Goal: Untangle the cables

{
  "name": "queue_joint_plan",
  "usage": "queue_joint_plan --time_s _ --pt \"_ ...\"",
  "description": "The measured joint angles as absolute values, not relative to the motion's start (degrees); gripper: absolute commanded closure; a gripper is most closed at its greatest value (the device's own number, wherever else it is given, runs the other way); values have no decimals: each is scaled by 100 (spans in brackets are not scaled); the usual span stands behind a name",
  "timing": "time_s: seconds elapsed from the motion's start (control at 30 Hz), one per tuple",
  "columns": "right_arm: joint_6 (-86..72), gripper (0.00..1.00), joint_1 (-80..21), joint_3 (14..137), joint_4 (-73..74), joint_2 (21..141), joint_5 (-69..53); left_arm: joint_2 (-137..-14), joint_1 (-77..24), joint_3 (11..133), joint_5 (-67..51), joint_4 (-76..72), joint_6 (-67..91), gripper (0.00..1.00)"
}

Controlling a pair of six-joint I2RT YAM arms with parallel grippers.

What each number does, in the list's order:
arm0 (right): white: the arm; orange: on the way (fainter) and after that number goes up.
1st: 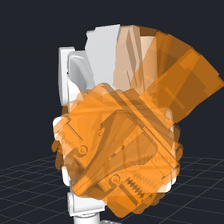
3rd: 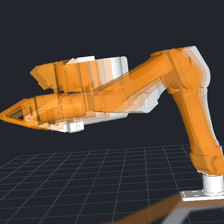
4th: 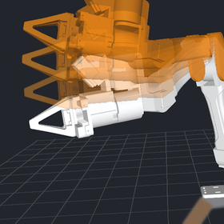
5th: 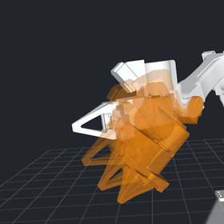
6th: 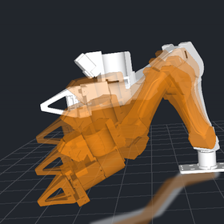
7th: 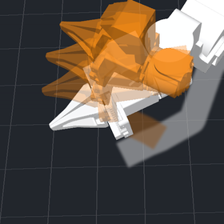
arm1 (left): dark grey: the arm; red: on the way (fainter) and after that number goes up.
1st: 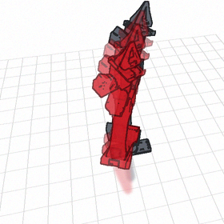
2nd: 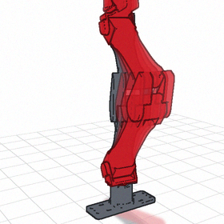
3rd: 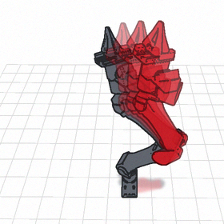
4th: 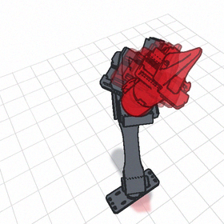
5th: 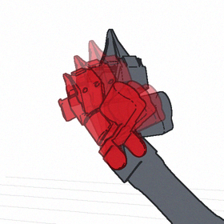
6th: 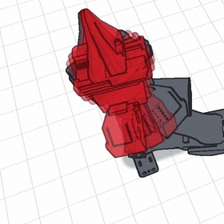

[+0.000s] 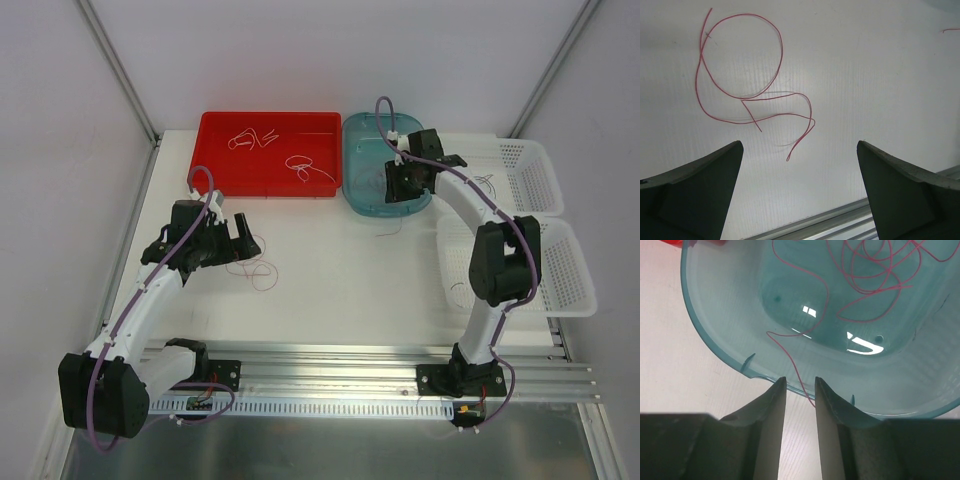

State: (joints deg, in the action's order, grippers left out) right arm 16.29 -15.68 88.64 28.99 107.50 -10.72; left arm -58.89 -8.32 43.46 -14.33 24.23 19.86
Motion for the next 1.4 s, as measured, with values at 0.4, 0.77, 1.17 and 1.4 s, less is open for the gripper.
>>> queue_joint_plan --time_s 0.4,0.77,1.17,1.4 --pt "1634 77 -1551 8858 2939 10938 -1435 -5918 -832 4344 -1476 2423 1984 1" --pt "1667 99 -1546 8858 2917 10938 -1492 -5920 -832 4344 -1479 2423 1984 1" --pt "1559 99 -1546 8973 3092 10215 -1557 -5920 -832 4344 -1481 2423 1984 1" --pt "1223 99 -1546 9889 3096 10042 -1470 -5927 -832 4344 -1481 2423 1984 1"
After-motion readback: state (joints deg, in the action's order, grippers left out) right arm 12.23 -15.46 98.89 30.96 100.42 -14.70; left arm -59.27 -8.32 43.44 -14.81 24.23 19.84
